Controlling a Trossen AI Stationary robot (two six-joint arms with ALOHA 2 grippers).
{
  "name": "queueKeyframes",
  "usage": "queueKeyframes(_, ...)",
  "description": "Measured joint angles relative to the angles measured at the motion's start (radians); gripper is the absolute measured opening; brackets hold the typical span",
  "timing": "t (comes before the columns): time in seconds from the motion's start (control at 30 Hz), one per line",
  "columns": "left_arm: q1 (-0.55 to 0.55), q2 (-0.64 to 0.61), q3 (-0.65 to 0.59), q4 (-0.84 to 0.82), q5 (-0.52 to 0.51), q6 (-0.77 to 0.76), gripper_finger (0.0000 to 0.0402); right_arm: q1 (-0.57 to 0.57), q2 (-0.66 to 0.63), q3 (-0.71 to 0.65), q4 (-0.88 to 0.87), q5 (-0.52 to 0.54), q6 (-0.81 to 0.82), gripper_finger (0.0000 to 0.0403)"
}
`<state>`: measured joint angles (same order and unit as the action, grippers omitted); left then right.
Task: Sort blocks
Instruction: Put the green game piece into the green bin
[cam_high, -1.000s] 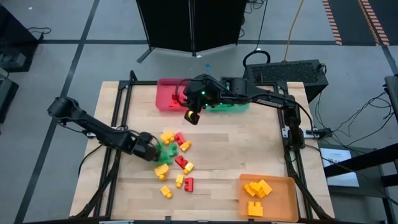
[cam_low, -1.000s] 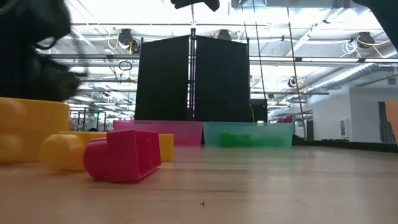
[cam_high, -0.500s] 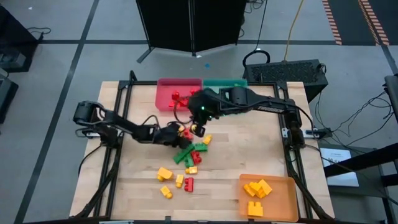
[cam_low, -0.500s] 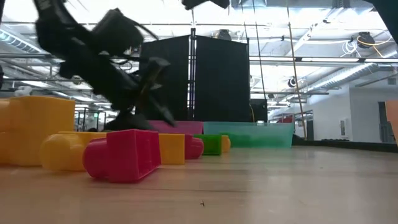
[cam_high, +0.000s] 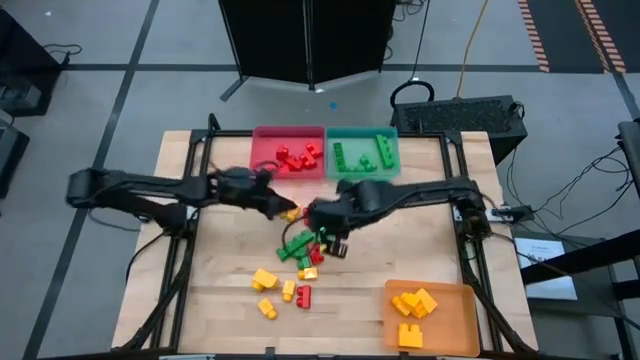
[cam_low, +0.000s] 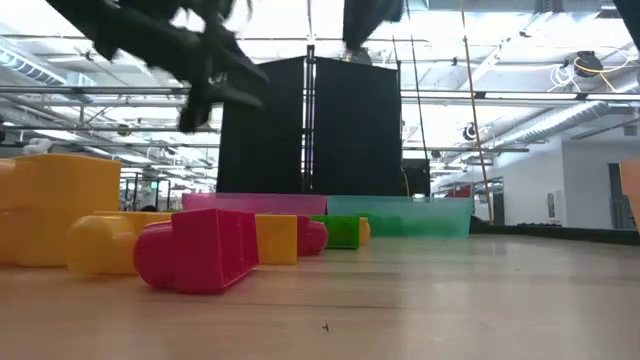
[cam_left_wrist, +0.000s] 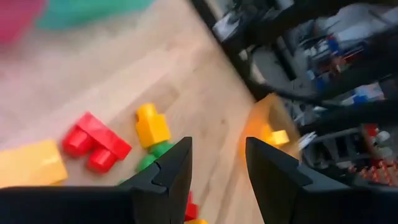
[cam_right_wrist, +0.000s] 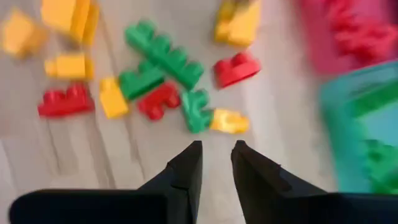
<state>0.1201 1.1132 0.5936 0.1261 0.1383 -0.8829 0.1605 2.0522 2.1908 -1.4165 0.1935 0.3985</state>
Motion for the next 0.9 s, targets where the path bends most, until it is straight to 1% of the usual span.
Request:
queueKeyframes(0.17, 0.022, -0.256, -0.001, -0.101, 0.001, 0.025, 0.0153, -0.005, 0.067, -0.175, 0.227, -0.089, -0.067, 0.0153)
queueKeyframes(0.27, 0.023, -0.388, -0.001, -0.138, 0.001, 0.026, 0.0153, -0.019, 0.103, -0.24, 0.337, -0.116, -0.102, 0.0196)
queueKeyframes(0.4, 0.013, -0.512, -0.001, -0.134, 0.001, 0.033, 0.0153, -0.037, 0.169, -0.272, 0.355, -0.105, -0.173, 0.024)
queueKeyframes(0.53, -0.006, -0.575, -0.001, -0.133, 0.006, 0.08, 0.0153, -0.043, 0.216, -0.269, 0.346, -0.094, -0.265, 0.0263)
queueKeyframes(0.7, -0.024, -0.582, -0.001, -0.133, 0.0, 0.133, 0.0153, -0.046, 0.28, -0.27, 0.341, -0.09, -0.33, 0.0269)
queueKeyframes(0.77, -0.024, -0.576, -0.001, -0.137, -0.016, 0.139, 0.0153, -0.051, 0.302, -0.268, 0.346, -0.09, -0.332, 0.0261)
queueKeyframes(0.83, -0.024, -0.569, -0.001, -0.137, -0.02, 0.138, 0.0153, -0.055, 0.315, -0.265, 0.345, -0.094, -0.321, 0.0236)
queueKeyframes(0.9, -0.023, -0.566, -0.001, -0.138, -0.021, 0.138, 0.0153, -0.054, 0.317, -0.265, 0.335, -0.099, -0.307, 0.0189)
